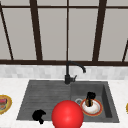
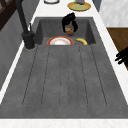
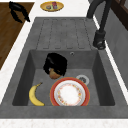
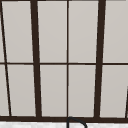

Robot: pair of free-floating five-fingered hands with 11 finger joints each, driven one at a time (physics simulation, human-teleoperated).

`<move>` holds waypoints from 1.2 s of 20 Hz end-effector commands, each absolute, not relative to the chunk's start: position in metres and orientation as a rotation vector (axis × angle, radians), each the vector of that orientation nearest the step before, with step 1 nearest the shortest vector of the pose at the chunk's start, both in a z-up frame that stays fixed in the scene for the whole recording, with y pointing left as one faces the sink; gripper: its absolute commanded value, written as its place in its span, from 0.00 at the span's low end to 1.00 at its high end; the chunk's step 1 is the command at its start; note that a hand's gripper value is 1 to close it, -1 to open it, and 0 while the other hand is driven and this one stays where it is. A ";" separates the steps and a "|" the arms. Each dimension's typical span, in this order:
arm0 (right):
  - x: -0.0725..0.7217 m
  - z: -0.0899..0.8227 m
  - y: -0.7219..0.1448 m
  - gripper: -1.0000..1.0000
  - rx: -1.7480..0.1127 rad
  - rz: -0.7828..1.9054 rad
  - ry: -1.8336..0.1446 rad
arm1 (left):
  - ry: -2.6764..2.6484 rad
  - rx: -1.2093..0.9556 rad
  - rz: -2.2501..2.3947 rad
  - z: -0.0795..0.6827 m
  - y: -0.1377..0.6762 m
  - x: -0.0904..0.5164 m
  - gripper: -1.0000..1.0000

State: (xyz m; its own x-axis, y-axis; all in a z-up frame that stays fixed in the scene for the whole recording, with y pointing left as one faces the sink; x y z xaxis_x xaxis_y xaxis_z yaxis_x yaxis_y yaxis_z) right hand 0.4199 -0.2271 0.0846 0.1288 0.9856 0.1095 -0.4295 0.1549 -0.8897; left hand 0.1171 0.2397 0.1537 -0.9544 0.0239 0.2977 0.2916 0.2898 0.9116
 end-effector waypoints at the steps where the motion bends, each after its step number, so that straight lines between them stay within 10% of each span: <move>1: 0.420 0.054 -0.249 1.00 -0.872 1.158 -0.895 | -2.331 -0.291 -1.723 0.154 0.240 0.117 0.50; 23: 0.529 -0.081 -0.258 1.00 -0.764 1.293 -0.720 | -2.331 -0.291 -1.723 0.154 0.240 0.117 0.50; 24: 0.528 -0.056 -0.259 0.00 -0.730 1.275 -0.716 | -2.331 -0.291 -1.723 0.154 0.240 0.117 0.50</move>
